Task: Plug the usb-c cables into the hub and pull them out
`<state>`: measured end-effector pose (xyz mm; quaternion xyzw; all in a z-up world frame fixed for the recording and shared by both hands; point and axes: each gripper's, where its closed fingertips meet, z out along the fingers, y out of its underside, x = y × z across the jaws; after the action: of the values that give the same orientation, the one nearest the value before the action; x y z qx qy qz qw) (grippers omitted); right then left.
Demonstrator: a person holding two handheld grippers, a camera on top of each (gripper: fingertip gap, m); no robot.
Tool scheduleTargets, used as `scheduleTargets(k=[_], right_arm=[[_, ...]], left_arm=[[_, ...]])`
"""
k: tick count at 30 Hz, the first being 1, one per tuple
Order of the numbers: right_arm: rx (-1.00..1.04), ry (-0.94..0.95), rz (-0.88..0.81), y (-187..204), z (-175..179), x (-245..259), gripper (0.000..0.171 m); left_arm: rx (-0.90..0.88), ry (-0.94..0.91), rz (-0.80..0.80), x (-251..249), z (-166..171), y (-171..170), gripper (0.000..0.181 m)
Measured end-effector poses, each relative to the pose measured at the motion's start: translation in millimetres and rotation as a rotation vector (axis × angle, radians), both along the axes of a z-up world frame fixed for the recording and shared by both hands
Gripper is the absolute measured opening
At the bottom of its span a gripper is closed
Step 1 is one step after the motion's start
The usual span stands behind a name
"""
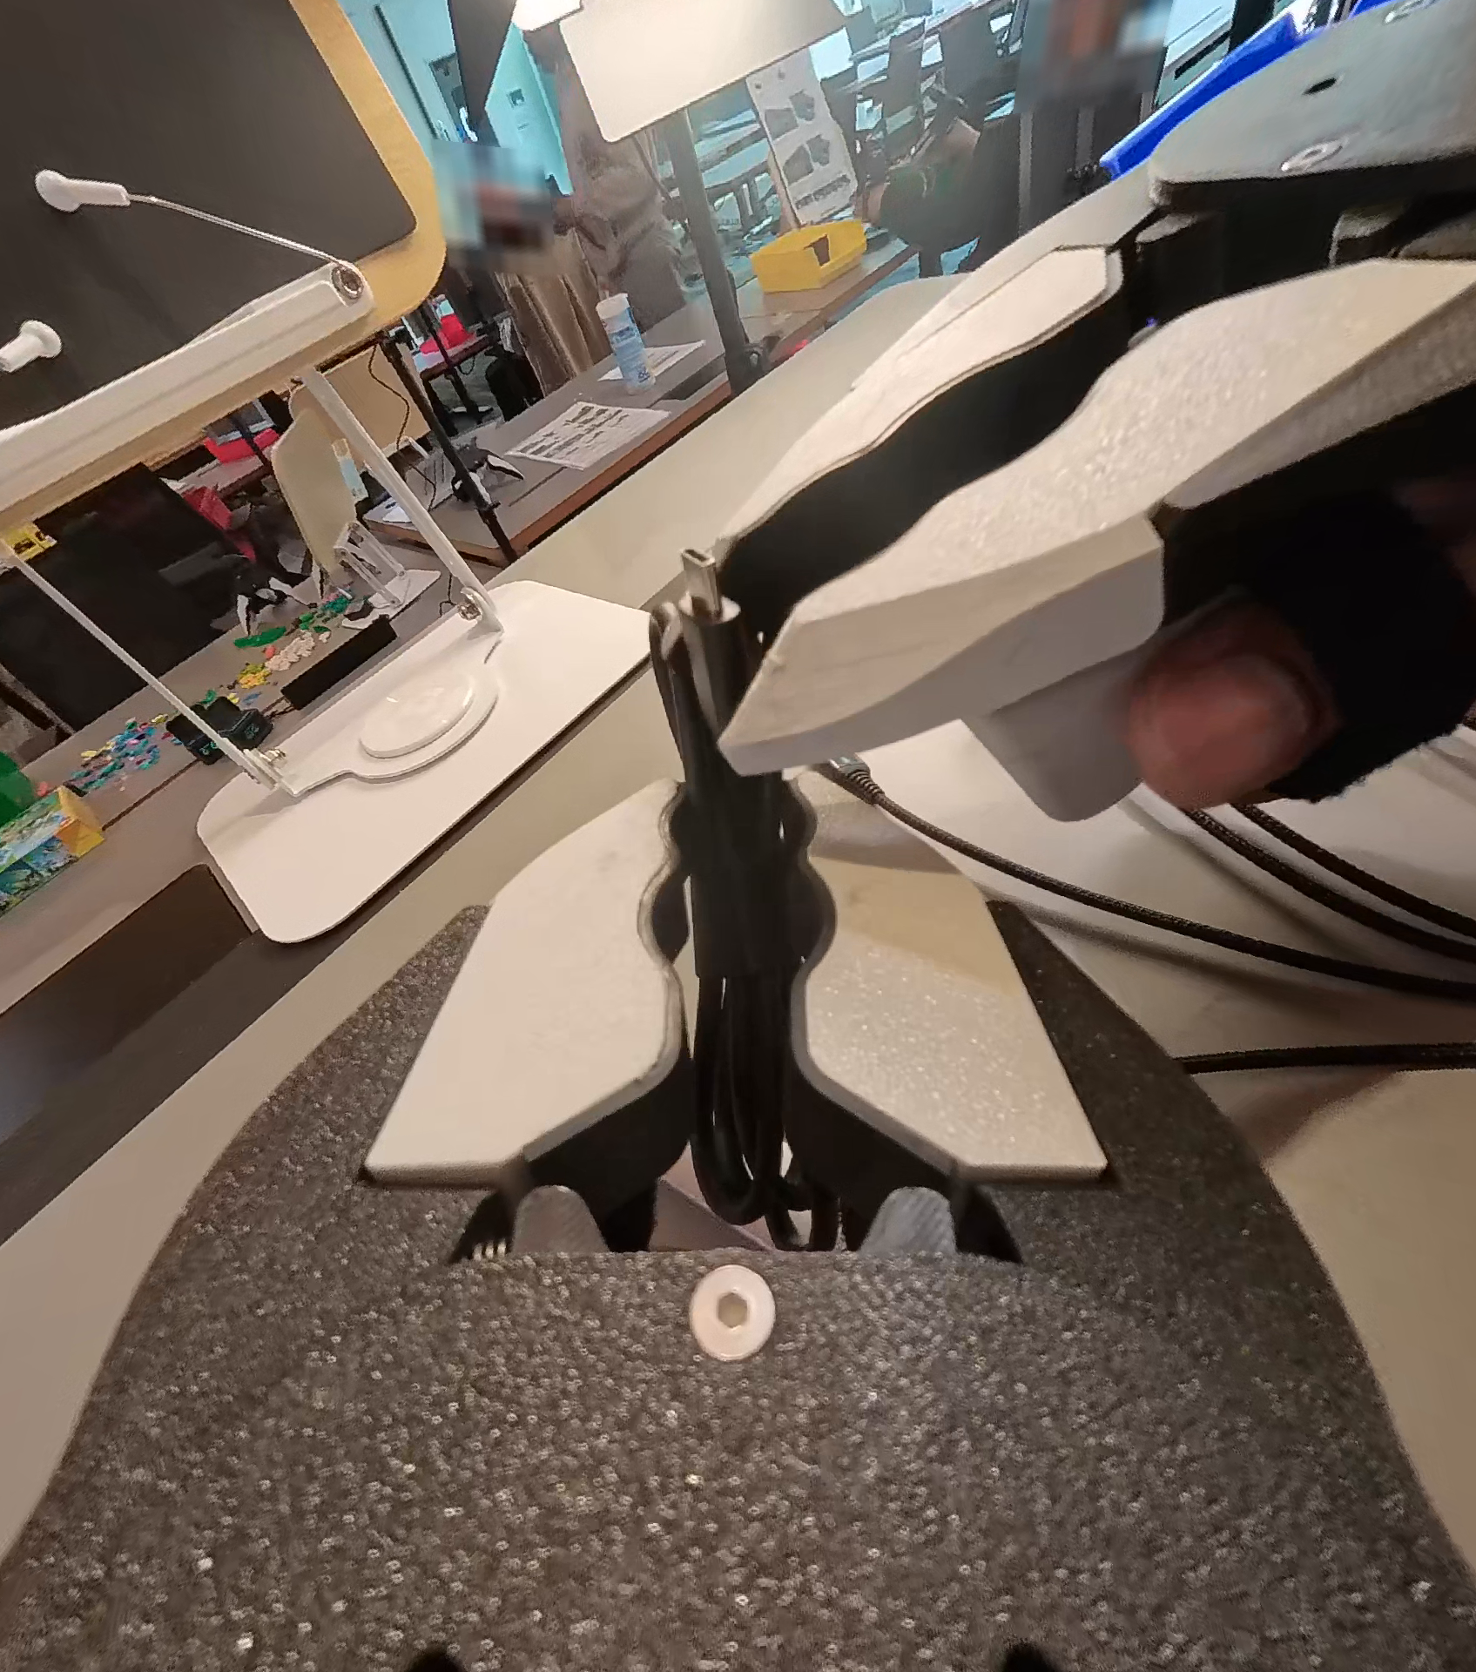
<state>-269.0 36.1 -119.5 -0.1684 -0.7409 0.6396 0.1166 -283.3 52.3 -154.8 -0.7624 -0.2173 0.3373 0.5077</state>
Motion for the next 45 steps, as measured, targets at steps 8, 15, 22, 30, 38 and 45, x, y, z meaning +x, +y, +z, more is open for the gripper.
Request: scheduleTargets(k=[8, 15, 22, 30, 38, 45], right_arm=[[0.070, 0.001, -0.011, -1, -11, -1, 0.019], [0.140, 0.009, -0.050, 5, -19, -8, 0.014], [0.241, 0.121, -0.214, 29, -9, -29, 0.013], [0.435, 0.218, -0.229, 33, -18, -29, 0.013], [0.613, 0.300, -0.204, 35, -22, -22, 0.013], [0.751, 0.313, -0.136, 35, -22, -8, 0.013]], left_arm=[[-0.031, -0.005, 0.018, -1, -5, 0, 0.016], [0.016, -0.047, -0.063, 4, -3, 8, 0.019], [0.066, -0.247, -0.006, -6, -15, -39, 0.042], [0.060, -0.647, 0.035, 0, -65, -60, 0.064], [0.076, -0.762, 0.063, 11, -73, -44, 0.070], [-0.116, -0.625, 0.153, 6, -83, -45, 0.053]])
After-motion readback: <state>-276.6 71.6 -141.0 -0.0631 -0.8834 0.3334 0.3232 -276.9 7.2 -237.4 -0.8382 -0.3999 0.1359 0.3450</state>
